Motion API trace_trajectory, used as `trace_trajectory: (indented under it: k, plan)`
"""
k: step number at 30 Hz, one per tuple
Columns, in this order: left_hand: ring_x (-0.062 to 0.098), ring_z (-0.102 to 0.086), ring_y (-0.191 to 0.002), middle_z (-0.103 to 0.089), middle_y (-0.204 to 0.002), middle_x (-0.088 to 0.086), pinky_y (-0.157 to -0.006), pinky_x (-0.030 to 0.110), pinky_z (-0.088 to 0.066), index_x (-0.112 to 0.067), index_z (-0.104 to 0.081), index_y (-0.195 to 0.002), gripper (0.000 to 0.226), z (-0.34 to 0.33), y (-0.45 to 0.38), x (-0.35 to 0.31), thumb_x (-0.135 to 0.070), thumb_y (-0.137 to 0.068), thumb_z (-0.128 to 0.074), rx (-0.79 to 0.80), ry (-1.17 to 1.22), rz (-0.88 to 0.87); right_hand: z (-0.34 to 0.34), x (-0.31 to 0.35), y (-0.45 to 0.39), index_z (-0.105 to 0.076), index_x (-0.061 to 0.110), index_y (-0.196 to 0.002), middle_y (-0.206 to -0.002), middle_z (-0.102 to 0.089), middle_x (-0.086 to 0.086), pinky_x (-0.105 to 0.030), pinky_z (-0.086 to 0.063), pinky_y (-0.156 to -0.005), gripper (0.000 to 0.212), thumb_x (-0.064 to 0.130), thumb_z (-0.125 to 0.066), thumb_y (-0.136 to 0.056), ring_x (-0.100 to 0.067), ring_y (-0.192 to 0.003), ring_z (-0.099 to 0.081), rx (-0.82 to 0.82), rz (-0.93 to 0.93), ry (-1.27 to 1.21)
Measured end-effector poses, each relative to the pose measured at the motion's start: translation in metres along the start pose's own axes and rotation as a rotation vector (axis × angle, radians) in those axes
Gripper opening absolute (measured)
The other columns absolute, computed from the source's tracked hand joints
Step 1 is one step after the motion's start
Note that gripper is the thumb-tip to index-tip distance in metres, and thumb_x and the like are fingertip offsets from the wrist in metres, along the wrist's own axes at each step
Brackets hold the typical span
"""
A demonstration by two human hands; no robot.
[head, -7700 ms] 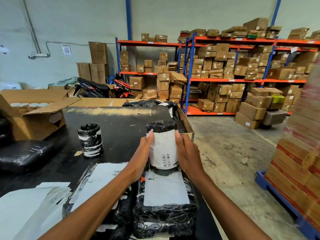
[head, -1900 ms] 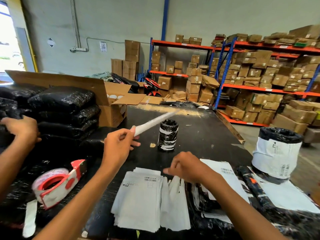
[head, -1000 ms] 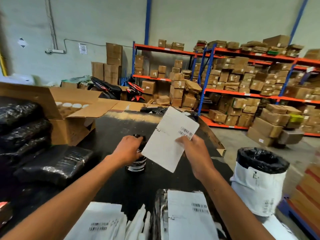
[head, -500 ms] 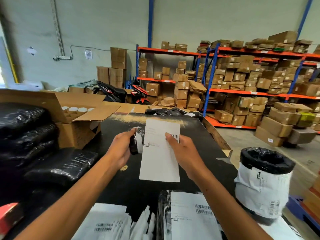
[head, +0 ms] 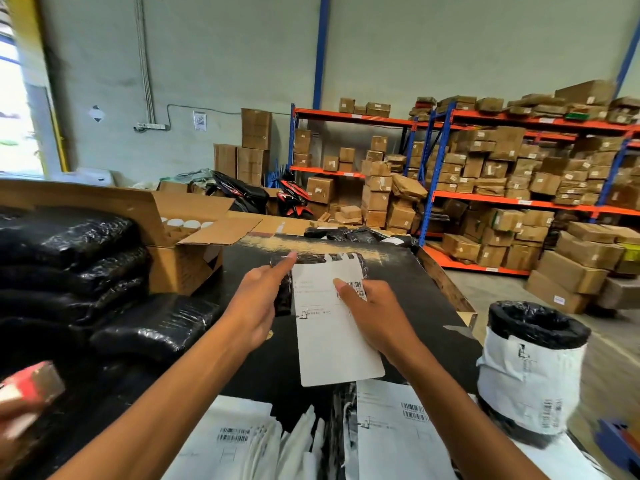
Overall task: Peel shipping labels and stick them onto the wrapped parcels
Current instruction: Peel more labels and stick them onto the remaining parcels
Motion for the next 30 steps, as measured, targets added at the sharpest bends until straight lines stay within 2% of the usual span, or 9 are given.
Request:
trace_trajectory:
  k: [3, 6, 9, 13, 16, 20, 22, 26, 30]
  plan:
    - [0.022, -0.071, -0.096, -0.076, -0.098, 0.010, -0.095, 0.041, -0.051, -0.007, -0.062, -0.108, 0.037, 0.001, 0.007, -0.003, -0.033, -0.084, -0.070, -0.067, -0.079, -0.047, 0.003, 0.003, 0.002, -0.066, 0.003, -0.087, -0.086, -0.074, -0.008, -0.027, -0.053, -0.056, 0.038, 0.037, -0.051, -0.095, -0.024, -0.075, -0.072, -0.028, 0.024, 0.019]
    - [0.018, -0.072, -0.087, -0.075, -0.099, 0.011, -0.082, 0.037, -0.055, -0.016, -0.058, -0.093, 0.014, -0.003, 0.017, -0.013, -0.023, -0.086, -0.068, -0.107, -0.144, -0.165, 0.003, 0.007, 0.006, -0.065, 0.005, -0.083, -0.085, -0.074, -0.011, -0.021, -0.051, -0.052, 0.037, 0.037, -0.050, -0.096, -0.023, -0.073, -0.072, -0.027, 0.042, 0.040]
    - [0.016, -0.068, -0.086, -0.071, -0.095, 0.007, -0.078, 0.032, -0.055, -0.025, -0.050, -0.082, 0.018, -0.003, 0.025, -0.019, -0.018, -0.088, -0.065, -0.158, -0.159, -0.220, 0.004, 0.005, 0.007, -0.064, 0.001, -0.081, -0.087, -0.074, -0.014, -0.025, -0.051, -0.056, 0.046, 0.043, -0.051, -0.094, -0.029, -0.078, -0.072, -0.017, 0.015, 0.022]
    - [0.015, -0.069, -0.087, -0.071, -0.097, 0.008, -0.083, 0.035, -0.056, -0.018, -0.054, -0.102, 0.018, -0.002, 0.029, -0.021, -0.017, -0.089, -0.065, -0.185, -0.149, -0.255, 0.005, 0.002, 0.007, -0.072, 0.002, -0.089, -0.091, -0.076, -0.007, -0.034, -0.056, -0.075, 0.056, 0.050, -0.044, -0.094, -0.024, -0.083, -0.073, 0.046, -0.085, -0.040]
    - [0.009, -0.067, -0.082, -0.068, -0.088, -0.002, -0.074, 0.026, -0.053, -0.019, -0.045, -0.111, 0.029, -0.005, 0.035, -0.024, -0.015, -0.089, -0.064, -0.172, -0.123, -0.283, 0.008, 0.003, 0.008, -0.072, -0.004, -0.091, -0.091, -0.077, -0.005, -0.040, -0.055, -0.085, 0.059, 0.049, -0.045, -0.094, -0.024, -0.086, -0.073, 0.024, -0.085, -0.010]
    - [0.010, -0.070, -0.080, -0.071, -0.092, 0.002, -0.071, 0.026, -0.056, -0.022, -0.048, -0.089, 0.017, -0.007, 0.039, -0.024, -0.014, -0.090, -0.063, -0.161, -0.124, -0.265, 0.014, 0.004, 0.008, -0.066, -0.009, -0.073, -0.082, -0.075, -0.009, -0.031, -0.047, -0.066, 0.065, 0.052, -0.050, -0.091, -0.032, -0.081, -0.072, -0.049, -0.104, -0.019]
    - [0.011, -0.070, -0.083, -0.070, -0.099, 0.005, -0.073, 0.027, -0.057, -0.019, -0.048, -0.098, 0.018, -0.006, 0.039, -0.022, -0.016, -0.089, -0.064, -0.173, -0.102, -0.229, 0.020, 0.005, 0.010, -0.055, 0.004, -0.055, -0.067, -0.070, -0.004, -0.025, -0.042, -0.055, 0.058, 0.052, -0.053, -0.089, -0.023, -0.062, -0.067, -0.092, -0.125, 0.011]
    - [0.013, -0.073, -0.078, -0.075, -0.093, 0.012, -0.071, 0.029, -0.058, -0.021, -0.052, -0.087, 0.011, 0.004, 0.039, -0.028, -0.017, -0.091, -0.062, -0.203, -0.012, -0.158, 0.029, 0.006, 0.013, -0.064, -0.001, -0.070, -0.062, -0.070, -0.006, -0.024, -0.048, -0.047, 0.054, 0.051, -0.061, -0.084, -0.013, -0.048, -0.064, -0.093, -0.099, 0.022]
    - [0.023, -0.071, -0.092, -0.076, -0.086, 0.007, -0.080, 0.037, -0.054, -0.009, -0.062, -0.098, 0.014, 0.010, 0.035, -0.031, -0.021, -0.090, -0.063, -0.206, 0.025, -0.099, 0.034, 0.010, 0.018, -0.061, 0.008, -0.080, -0.074, -0.070, -0.005, -0.027, -0.049, -0.057, 0.046, 0.054, -0.065, -0.078, -0.013, -0.062, -0.060, -0.155, -0.001, 0.081]
Point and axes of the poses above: each hand's wrist, its own y-axis away from the middle knuckle, its own z-axis out of the back of the hand, x = y × z, the point moved 7 cm from there along -y, towards the middle knuckle
